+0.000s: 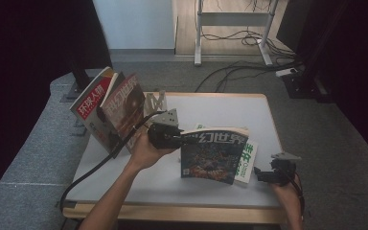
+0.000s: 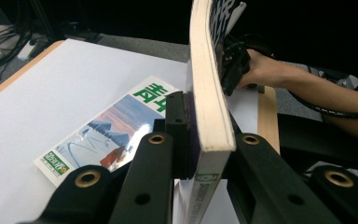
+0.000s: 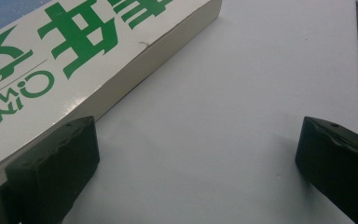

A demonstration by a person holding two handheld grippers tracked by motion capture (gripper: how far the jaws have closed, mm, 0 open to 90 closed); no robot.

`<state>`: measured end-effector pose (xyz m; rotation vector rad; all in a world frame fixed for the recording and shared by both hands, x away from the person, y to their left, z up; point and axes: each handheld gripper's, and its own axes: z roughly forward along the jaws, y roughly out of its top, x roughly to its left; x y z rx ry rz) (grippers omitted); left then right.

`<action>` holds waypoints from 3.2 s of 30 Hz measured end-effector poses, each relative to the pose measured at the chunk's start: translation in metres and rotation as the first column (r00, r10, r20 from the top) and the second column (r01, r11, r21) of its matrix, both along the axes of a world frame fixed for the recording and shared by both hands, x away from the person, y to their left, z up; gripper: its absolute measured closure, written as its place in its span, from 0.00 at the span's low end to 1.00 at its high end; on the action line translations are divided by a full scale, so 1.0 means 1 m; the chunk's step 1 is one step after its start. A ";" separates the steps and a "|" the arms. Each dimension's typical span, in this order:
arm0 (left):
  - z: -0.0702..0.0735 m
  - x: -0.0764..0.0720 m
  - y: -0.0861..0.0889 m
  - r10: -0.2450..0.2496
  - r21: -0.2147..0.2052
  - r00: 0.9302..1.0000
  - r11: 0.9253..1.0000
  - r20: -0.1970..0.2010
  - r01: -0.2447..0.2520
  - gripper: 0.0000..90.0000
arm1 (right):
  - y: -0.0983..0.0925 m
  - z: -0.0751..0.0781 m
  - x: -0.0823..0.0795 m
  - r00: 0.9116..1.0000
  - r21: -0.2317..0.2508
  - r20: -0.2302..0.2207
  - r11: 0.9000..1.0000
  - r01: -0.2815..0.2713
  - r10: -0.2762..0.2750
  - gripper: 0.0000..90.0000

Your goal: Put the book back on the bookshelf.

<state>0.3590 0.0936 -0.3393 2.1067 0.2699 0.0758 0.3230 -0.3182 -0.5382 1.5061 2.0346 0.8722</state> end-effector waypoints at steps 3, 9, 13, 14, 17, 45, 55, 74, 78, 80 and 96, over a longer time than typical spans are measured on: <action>0.003 -0.001 0.003 0.015 0.009 1.000 1.000 0.000 -0.015 0.92 | 0.000 0.000 0.000 1.000 0.001 0.001 1.000 0.000 0.000 0.00; 0.010 -0.008 0.014 0.078 0.026 0.997 0.997 0.015 -0.078 0.92 | 0.000 0.000 0.000 1.000 0.002 0.002 1.000 0.000 0.000 0.00; 0.014 -0.012 0.024 0.114 0.031 0.993 0.993 0.032 -0.115 0.92 | 0.000 0.000 0.000 1.000 0.002 0.002 1.000 -0.001 0.001 0.00; 0.015 -0.013 0.027 0.122 0.030 0.992 0.992 0.033 -0.123 0.92 | 0.000 0.000 0.000 1.000 0.002 0.003 1.000 0.000 0.000 0.00; 0.019 -0.016 0.035 0.152 0.034 0.988 0.988 0.035 -0.153 0.92 | 0.000 0.000 0.000 1.000 0.002 0.002 1.000 0.000 0.000 0.00; 0.033 -0.021 0.131 0.436 -0.014 0.900 0.900 0.024 -0.436 0.92 | 0.000 0.000 0.000 1.000 0.003 0.001 1.000 0.000 0.000 0.00; 0.030 -0.017 0.160 0.540 -0.044 0.842 0.841 0.009 -0.539 0.92 | 0.000 0.000 0.000 1.000 0.004 0.000 1.000 0.001 -0.001 0.00; 0.032 -0.012 0.197 0.668 -0.077 0.744 0.742 -0.005 -0.666 0.92 | 0.000 0.000 0.000 1.000 0.004 -0.001 1.000 0.001 -0.001 0.00; 0.033 -0.008 0.201 0.687 -0.077 0.727 0.724 -0.008 -0.685 0.92 | 0.000 0.000 0.000 1.000 0.004 -0.001 1.000 0.001 -0.001 0.00; 0.033 -0.007 0.203 0.696 -0.077 0.718 0.715 -0.008 -0.695 0.92 | 0.000 0.000 0.000 1.000 0.004 -0.002 1.000 0.001 -0.001 0.00; 0.031 0.014 0.204 0.732 -0.075 0.681 0.677 -0.032 -0.732 0.92 | 0.000 0.000 0.000 1.000 0.004 -0.002 1.000 0.001 -0.001 0.00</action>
